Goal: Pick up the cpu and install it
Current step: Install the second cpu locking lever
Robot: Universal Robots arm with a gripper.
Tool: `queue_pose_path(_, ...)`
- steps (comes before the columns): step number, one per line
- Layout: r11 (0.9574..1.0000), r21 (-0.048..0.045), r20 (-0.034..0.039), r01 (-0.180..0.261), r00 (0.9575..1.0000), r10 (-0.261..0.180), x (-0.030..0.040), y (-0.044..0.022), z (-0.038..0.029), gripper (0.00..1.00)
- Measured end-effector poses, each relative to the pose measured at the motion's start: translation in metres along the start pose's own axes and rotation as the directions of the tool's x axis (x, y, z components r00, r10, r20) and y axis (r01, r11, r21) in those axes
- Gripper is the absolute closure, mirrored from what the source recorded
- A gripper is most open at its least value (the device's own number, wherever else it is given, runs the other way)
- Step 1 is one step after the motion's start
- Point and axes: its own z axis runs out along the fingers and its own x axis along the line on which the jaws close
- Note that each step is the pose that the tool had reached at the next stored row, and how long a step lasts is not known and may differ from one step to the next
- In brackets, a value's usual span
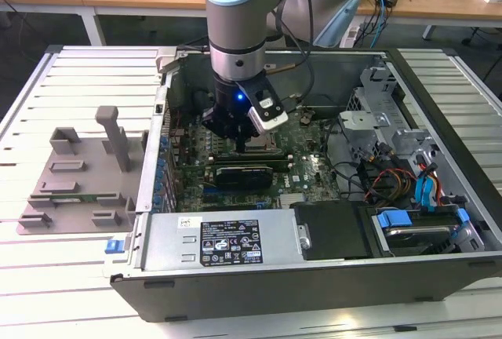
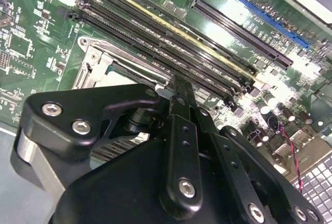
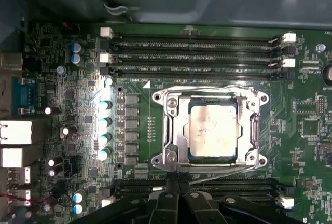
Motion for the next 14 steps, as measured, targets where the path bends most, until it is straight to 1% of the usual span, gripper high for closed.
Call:
queue_pose_path(3, 1.0000, -0.0006, 0.0006, 0.000, 1.0000, 0.000, 0.0003, -0.0001, -0.0001, 0.89)
queue_pose_path(4, 1.0000, -0.0019, 0.0031, 0.000, 1.0000, 0.000, 0.0012, -0.0001, -0.0001, 0.89)
queue_pose_path(6, 1.0000, -0.0025, 0.0058, 0.000, 1.0000, 0.000, 0.0028, -0.0002, -0.0002, 0.89)
queue_pose_path(7, 1.0000, -0.0039, 0.0097, 0.000, 1.0000, 0.000, 0.0047, -0.0001, -0.0003, 0.89)
queue_pose_path(10, 1.0000, -0.0052, 0.0131, 0.000, 0.9999, 0.000, 0.0061, -0.0001, -0.0003, 0.89)
queue_pose_path(13, 1.0000, -0.0078, 0.0143, 0.000, 0.9999, 0.000, 0.0066, -0.0002, -0.0003, 0.89)
queue_pose_path(14, 0.9999, -0.0102, 0.0143, -0.001, 0.9999, 0.001, 0.0067, -0.0010, -0.0003, 0.89)
